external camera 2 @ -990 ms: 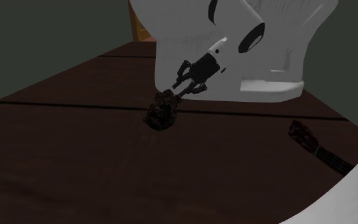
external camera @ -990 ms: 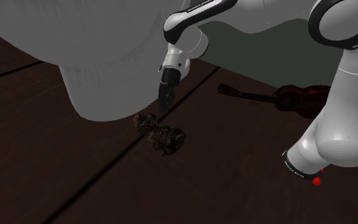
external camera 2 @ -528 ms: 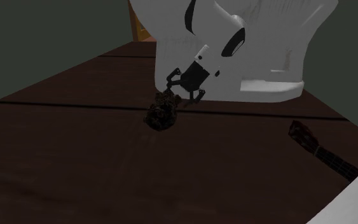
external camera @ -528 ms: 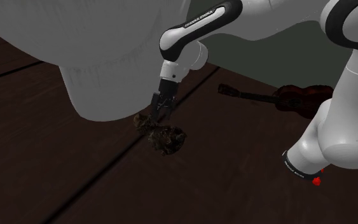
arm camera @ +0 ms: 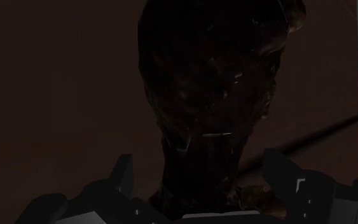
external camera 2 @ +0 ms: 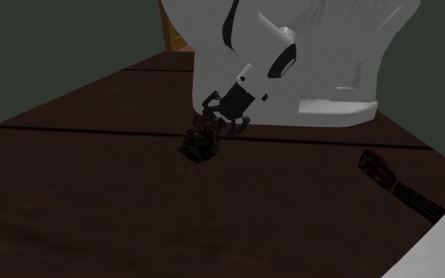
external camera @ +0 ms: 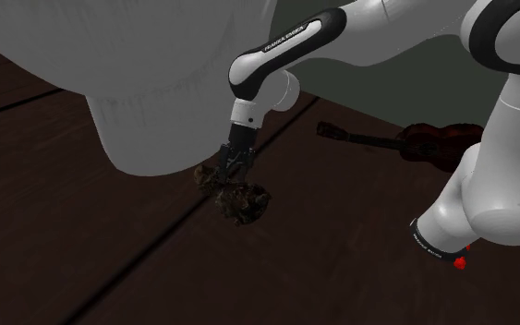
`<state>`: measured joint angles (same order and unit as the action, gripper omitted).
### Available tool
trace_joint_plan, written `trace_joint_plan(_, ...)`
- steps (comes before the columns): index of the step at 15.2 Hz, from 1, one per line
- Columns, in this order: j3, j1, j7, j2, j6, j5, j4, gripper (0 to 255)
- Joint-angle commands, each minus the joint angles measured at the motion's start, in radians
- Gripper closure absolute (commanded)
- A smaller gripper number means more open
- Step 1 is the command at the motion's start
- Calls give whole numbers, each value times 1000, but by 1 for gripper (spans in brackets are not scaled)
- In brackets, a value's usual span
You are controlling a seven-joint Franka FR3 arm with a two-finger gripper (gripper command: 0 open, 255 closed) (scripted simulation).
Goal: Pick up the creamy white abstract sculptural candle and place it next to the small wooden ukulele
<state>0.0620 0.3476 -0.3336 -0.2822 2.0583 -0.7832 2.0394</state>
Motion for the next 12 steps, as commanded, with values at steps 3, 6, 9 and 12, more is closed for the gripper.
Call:
trace_joint_plan(3,0,0,0,0,0,0,0,0)
trace_joint_plan(6,0,0,1,-1,-2,1,-3,255)
trace_joint_plan(9,0,1,3,0,-1,1,-3,255)
trace_joint_plan(12,0,1,5,-3,-3,2,-8,255)
